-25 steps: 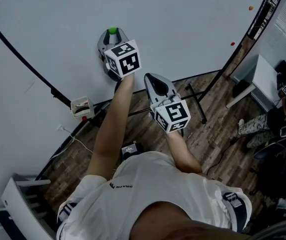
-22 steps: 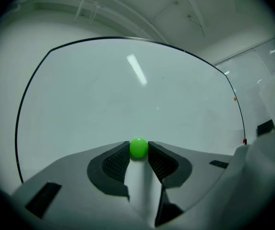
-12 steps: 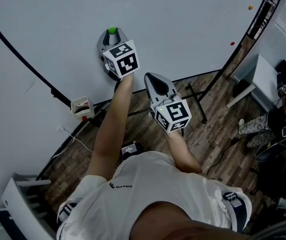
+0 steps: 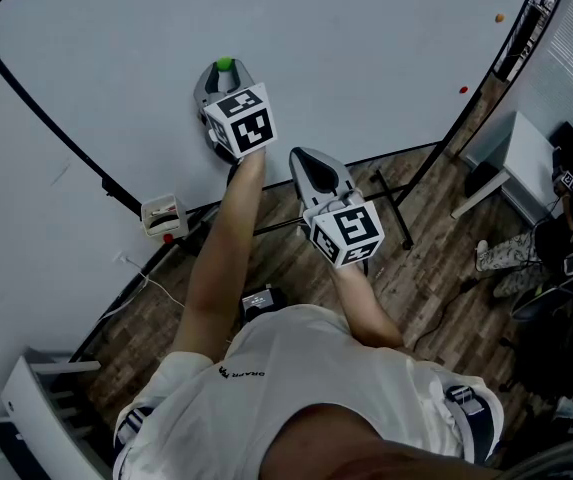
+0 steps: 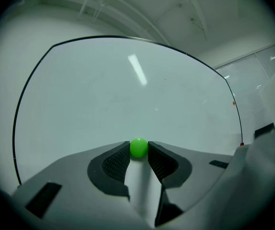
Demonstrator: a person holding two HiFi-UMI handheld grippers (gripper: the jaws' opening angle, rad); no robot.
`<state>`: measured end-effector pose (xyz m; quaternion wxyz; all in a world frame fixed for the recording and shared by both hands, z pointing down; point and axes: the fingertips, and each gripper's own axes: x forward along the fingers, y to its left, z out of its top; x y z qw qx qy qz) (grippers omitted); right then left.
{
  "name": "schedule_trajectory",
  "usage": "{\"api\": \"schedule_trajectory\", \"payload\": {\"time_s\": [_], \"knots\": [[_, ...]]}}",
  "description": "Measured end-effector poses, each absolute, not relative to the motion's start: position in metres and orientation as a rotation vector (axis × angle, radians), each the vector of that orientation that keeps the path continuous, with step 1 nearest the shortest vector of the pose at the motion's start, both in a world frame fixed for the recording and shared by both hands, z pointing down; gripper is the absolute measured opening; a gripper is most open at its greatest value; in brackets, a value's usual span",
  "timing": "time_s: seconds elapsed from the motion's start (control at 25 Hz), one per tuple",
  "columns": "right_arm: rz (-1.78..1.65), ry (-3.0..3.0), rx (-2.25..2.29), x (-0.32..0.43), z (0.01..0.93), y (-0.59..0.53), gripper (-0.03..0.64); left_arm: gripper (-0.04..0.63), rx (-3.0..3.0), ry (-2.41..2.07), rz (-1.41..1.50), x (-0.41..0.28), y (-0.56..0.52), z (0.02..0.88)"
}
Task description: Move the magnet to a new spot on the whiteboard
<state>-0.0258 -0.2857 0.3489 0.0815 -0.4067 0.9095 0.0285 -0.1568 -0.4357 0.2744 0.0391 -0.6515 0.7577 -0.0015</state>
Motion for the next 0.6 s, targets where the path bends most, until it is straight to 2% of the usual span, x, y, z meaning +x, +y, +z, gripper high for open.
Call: {"api": "schedule_trajectory", "payload": {"time_s": [0.6], "knots": [[0.094,2.722,-1.215,-0.029,0.349,-0.281,0.014,0.120,-2.031,2.267,0.025,-0.148,-0.416,0.270]]}}
